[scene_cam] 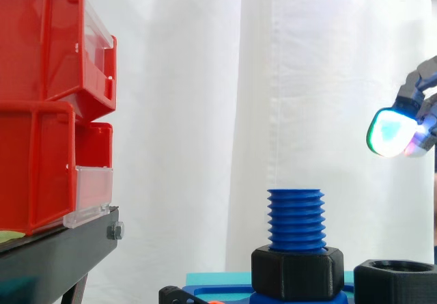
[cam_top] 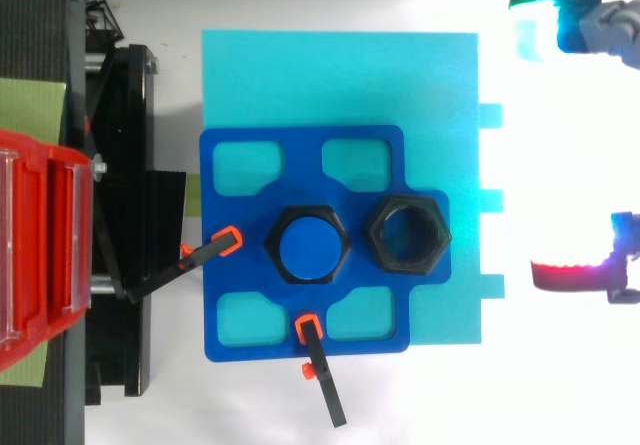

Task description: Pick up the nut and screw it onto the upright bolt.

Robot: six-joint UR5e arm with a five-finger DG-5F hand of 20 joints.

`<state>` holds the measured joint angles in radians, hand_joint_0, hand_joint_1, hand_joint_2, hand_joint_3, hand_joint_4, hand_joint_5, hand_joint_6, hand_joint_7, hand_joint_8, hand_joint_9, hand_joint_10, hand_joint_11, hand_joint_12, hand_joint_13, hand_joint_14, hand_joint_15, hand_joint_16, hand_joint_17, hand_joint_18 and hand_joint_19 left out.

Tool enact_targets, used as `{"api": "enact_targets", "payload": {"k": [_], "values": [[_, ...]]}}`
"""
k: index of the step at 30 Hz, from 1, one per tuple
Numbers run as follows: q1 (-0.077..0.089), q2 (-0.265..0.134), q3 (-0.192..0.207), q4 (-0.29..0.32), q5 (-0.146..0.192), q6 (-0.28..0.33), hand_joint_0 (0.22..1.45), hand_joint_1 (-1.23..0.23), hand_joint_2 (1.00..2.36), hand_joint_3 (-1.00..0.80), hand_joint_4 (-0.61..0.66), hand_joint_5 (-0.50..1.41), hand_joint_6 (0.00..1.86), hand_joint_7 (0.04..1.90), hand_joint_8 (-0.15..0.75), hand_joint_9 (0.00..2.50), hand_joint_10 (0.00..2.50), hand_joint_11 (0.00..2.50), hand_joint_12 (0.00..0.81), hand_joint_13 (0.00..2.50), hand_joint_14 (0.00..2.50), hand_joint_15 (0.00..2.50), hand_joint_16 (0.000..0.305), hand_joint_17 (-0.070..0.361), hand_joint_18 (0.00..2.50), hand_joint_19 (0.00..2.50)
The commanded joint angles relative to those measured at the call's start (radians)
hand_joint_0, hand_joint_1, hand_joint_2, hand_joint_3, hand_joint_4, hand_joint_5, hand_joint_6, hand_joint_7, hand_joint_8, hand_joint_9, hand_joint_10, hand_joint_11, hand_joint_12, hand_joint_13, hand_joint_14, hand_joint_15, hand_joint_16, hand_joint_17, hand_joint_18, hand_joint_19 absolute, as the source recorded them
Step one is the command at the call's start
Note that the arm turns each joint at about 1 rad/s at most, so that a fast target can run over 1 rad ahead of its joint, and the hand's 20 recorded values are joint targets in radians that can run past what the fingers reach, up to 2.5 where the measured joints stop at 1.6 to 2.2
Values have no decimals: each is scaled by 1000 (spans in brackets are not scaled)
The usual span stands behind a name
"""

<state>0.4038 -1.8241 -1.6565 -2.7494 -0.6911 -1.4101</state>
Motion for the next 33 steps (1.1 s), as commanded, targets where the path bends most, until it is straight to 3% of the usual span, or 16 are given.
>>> {"api": "enact_targets", "payload": {"k": [1,6,15,20,22,27,33], "values": [[29,-15,1,48,62,-6,365,-597,1000,-500,264,-245,502,756,336,382,0,0,459,263,0,0,64,144,150,0],[58,-72,0,68,128,6,363,-600,1000,-500,258,-249,502,732,333,356,0,0,460,253,0,0,64,144,134,0],[75,-89,0,136,166,-21,360,-600,1000,-500,262,-249,502,740,334,351,0,0,461,249,0,0,64,145,126,0],[87,-113,0,183,173,-87,358,-602,1000,-500,264,-248,502,750,337,354,0,0,462,247,0,0,65,146,125,0],[93,-133,1,195,179,-90,358,-601,1000,-500,266,-248,502,754,337,354,0,0,462,246,0,0,65,146,126,0],[104,-141,0,249,185,-92,357,-597,1000,-500,267,-247,502,761,338,357,0,0,463,247,0,0,65,146,124,0],[109,-150,0,252,182,-101,358,-590,1000,-500,274,-244,502,771,340,361,0,0,463,251,0,0,65,146,125,0]]}}
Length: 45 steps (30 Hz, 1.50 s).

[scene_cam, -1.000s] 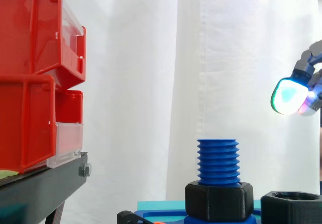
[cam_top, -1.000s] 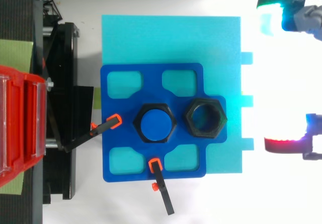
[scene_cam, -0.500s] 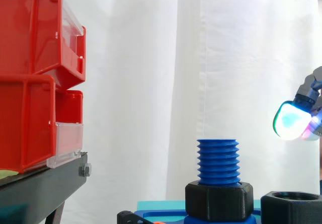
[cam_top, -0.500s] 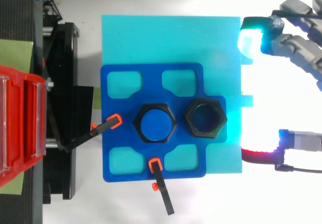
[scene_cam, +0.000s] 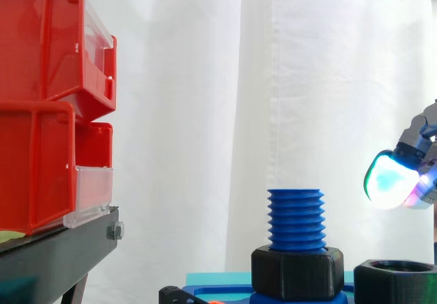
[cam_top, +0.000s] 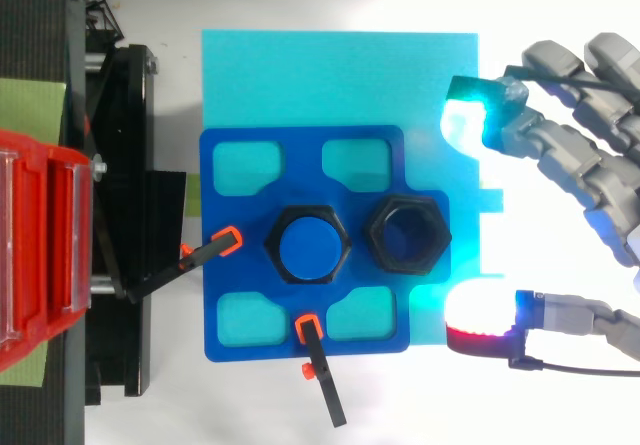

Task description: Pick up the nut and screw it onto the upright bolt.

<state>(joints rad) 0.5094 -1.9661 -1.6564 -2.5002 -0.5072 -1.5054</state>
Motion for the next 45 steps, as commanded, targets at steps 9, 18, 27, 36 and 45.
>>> {"api": "enact_targets", "payload": {"k": [9,18,27,36,45], "values": [[6,-27,0,17,-7,-21,361,-581,1000,-500,275,-243,502,775,342,367,0,0,463,253,0,0,64,145,135,0],[6,-59,1,60,-19,-32,363,-581,1000,-500,279,-240,502,780,342,373,0,0,464,259,0,0,65,145,141,0],[6,-74,0,64,-42,-58,365,-579,1000,-500,283,-239,503,788,342,379,0,0,463,267,0,0,65,145,148,0],[-3,-76,0,75,-59,-58,370,-574,1000,-500,287,-235,502,805,343,383,0,0,461,273,0,0,64,144,153,0],[-17,-76,1,54,-102,-58,397,-580,1000,-500,289,-229,503,849,334,385,0,0,448,280,0,0,61,137,165,0]]}}
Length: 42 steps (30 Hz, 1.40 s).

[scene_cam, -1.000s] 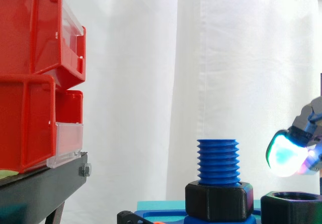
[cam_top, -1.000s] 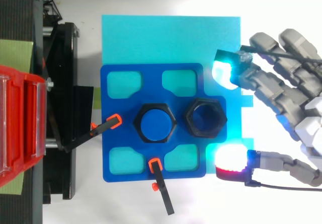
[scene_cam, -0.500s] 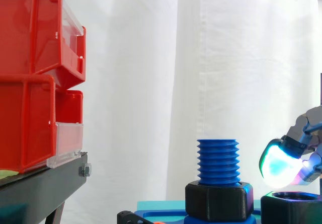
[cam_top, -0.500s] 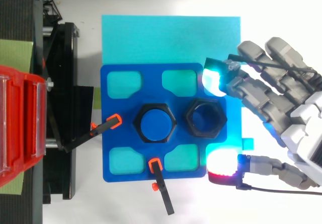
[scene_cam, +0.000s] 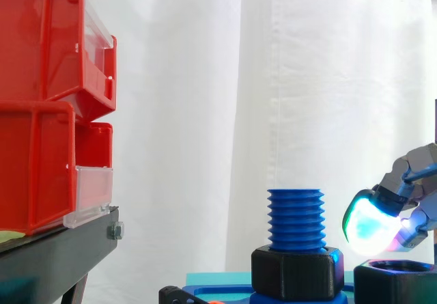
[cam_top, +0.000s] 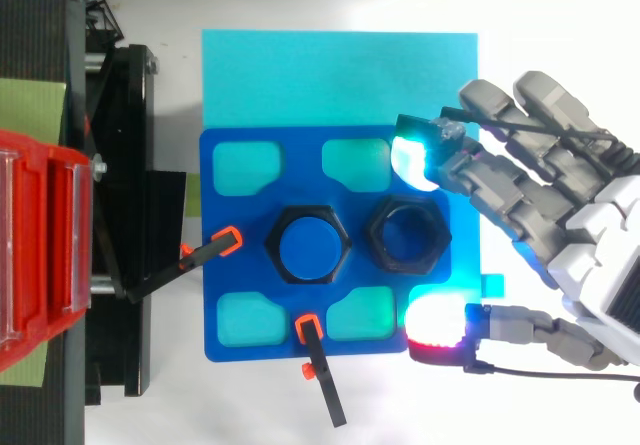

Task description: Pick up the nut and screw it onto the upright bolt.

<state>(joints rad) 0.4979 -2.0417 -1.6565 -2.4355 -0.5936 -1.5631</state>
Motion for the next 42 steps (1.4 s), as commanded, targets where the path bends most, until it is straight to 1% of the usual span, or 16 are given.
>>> {"api": "enact_targets", "payload": {"k": [1,4,10,12,16,24,30,34,35,40,42], "values": [[-9,0,0,-16,-21,0,401,-584,1000,-500,291,-227,503,862,332,385,0,0,444,281,0,0,61,137,165,0],[-18,0,0,-19,-35,0,429,-596,1000,-500,296,-223,503,895,323,390,1,0,432,278,0,0,58,130,164,0],[-21,0,0,-19,-37,0,448,-609,1000,-500,304,-217,503,943,319,395,0,0,422,289,0,0,56,126,171,0],[-22,-2,0,-25,-46,2,453,-614,1000,-500,306,-216,503,952,317,397,0,0,421,291,0,0,56,126,175,0],[-25,-2,0,-33,-54,2,458,-617,1000,-500,314,-207,504,998,318,406,0,0,419,299,0,0,55,124,182,0],[-29,-2,0,-39,-61,2,469,-629,1000,-500,328,-193,503,1093,317,423,0,7,412,317,0,0,54,121,213,0],[-29,-2,0,-40,-66,2,478,-631,1000,-500,334,-180,502,1210,317,444,0,29,409,351,0,0,52,118,254,0],[-32,-2,0,-57,-68,2,488,-634,1000,-500,329,-165,500,1347,319,470,0,44,401,377,0,0,51,115,280,0],[-32,-2,0,-59,-69,2,489,-633,1000,-500,327,-166,504,1352,318,475,2,46,400,379,0,0,51,115,286,0],[-33,-2,0,-71,-77,2,504,-622,1000,-500,317,-176,600,1240,320,500,0,60,391,404,0,0,50,111,318,0],[-33,-2,0,-71,-77,11,505,-622,1000,-500,315,-178,614,1216,320,505,0,56,390,414,0,0,49,111,324,0]]}}
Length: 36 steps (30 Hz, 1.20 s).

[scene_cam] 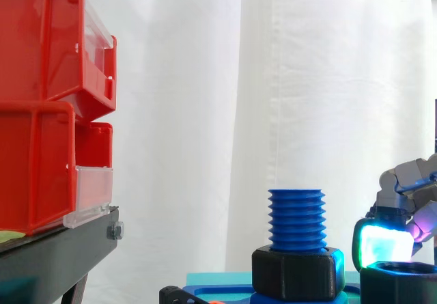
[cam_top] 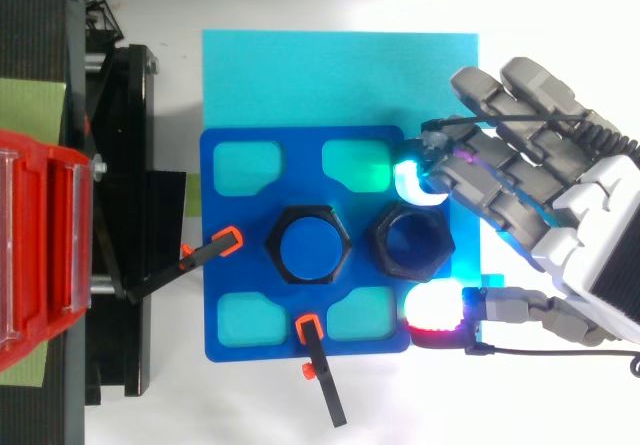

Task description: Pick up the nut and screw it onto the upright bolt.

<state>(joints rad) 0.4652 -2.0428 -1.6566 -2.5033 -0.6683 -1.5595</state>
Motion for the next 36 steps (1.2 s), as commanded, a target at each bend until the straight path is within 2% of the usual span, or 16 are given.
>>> {"api": "enact_targets", "payload": {"k": [1,7,14,20,23,26,36], "values": [[0,1,0,-3,-2,12,509,-618,1000,-500,319,-177,621,1199,319,508,0,63,387,418,0,0,49,110,330,0],[-3,1,0,-5,-2,32,520,-603,1000,-500,313,-177,636,1187,319,528,0,76,382,439,0,0,48,108,360,0],[-14,1,1,-34,-22,56,528,-589,1000,-500,310,-175,645,1168,320,553,2,86,376,456,0,0,47,105,368,0],[-22,4,11,-72,-36,128,532,-578,1000,-500,311,-174,649,1163,322,564,3,89,374,464,0,0,46,104,377,0],[-26,16,14,-117,-50,170,533,-577,1000,-500,311,-174,650,1163,325,569,3,90,373,467,0,0,46,104,379,0],[-39,55,17,-210,-65,230,534,-572,1000,-500,316,-174,652,1161,322,570,2,90,371,470,0,0,46,104,384,0],[-59,119,17,-275,-91,222,534,-565,1000,-500,312,-174,653,1159,322,571,3,92,371,472,0,0,46,103,394,0]]}}
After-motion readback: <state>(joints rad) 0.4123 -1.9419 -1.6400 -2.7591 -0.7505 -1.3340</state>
